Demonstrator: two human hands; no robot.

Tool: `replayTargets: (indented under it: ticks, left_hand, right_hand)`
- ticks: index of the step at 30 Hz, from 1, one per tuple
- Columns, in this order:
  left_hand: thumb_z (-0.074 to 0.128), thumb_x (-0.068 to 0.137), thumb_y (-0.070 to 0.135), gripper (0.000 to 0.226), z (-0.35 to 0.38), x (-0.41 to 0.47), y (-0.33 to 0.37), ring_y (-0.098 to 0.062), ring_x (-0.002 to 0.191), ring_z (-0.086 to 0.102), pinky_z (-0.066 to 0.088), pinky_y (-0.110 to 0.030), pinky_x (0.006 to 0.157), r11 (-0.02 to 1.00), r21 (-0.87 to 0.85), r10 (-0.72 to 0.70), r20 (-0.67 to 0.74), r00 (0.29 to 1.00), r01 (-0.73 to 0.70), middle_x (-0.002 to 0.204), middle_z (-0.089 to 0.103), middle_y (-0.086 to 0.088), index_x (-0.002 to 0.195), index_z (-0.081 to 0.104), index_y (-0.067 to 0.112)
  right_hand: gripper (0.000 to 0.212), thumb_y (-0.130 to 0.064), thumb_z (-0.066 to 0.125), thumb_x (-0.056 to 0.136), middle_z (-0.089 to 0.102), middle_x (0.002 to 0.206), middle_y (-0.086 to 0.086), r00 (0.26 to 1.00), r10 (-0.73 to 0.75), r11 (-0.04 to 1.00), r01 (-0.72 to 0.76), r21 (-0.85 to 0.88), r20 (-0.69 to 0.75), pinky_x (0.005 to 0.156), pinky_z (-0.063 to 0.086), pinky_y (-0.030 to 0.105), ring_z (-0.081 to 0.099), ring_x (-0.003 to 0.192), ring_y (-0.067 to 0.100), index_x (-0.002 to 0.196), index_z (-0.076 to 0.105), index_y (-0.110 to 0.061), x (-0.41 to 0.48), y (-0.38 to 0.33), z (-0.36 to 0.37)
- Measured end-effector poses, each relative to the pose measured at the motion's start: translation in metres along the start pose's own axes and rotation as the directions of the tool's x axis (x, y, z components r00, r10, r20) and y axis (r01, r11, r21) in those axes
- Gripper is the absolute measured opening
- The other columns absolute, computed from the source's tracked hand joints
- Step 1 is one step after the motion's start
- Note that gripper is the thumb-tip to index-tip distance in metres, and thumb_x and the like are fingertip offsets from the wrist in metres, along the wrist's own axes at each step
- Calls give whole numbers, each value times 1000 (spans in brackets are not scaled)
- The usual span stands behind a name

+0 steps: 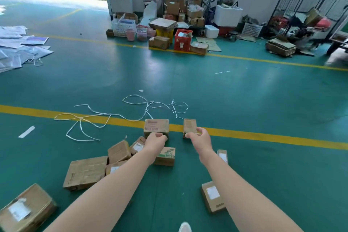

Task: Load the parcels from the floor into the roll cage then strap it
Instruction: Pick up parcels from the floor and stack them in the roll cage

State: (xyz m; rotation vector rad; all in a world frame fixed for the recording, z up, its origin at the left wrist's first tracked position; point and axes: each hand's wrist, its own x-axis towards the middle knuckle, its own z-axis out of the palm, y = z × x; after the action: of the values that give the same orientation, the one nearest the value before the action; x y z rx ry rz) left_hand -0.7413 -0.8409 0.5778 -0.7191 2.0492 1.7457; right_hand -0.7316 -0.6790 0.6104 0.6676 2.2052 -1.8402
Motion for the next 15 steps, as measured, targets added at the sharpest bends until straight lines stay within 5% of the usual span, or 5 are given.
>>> replayTargets:
  ticks: [5, 15]
  left_hand:
    - [50, 94, 14, 28, 39, 72, 61, -16, 70, 43, 32, -24, 51, 999, -35, -37, -21, 999, 36, 85, 48, -6, 121, 53, 7]
    - [50, 96, 20, 32, 41, 236, 133, -29, 112, 53, 46, -37, 84, 984, -74, -166, -68, 984, 161, 119, 55, -11, 127, 49, 11]
  right_hand:
    - [60, -16, 66, 89, 52, 138, 9, 998, -36, 996, 39, -77, 44, 95, 39, 30, 51, 120, 22, 144, 41, -12, 97, -54, -17]
    - [67, -24, 68, 89, 48, 125, 3, 987, 48, 976, -13, -218, 155, 91, 39, 33, 47, 109, 20, 148, 36, -17, 274, -120, 29]
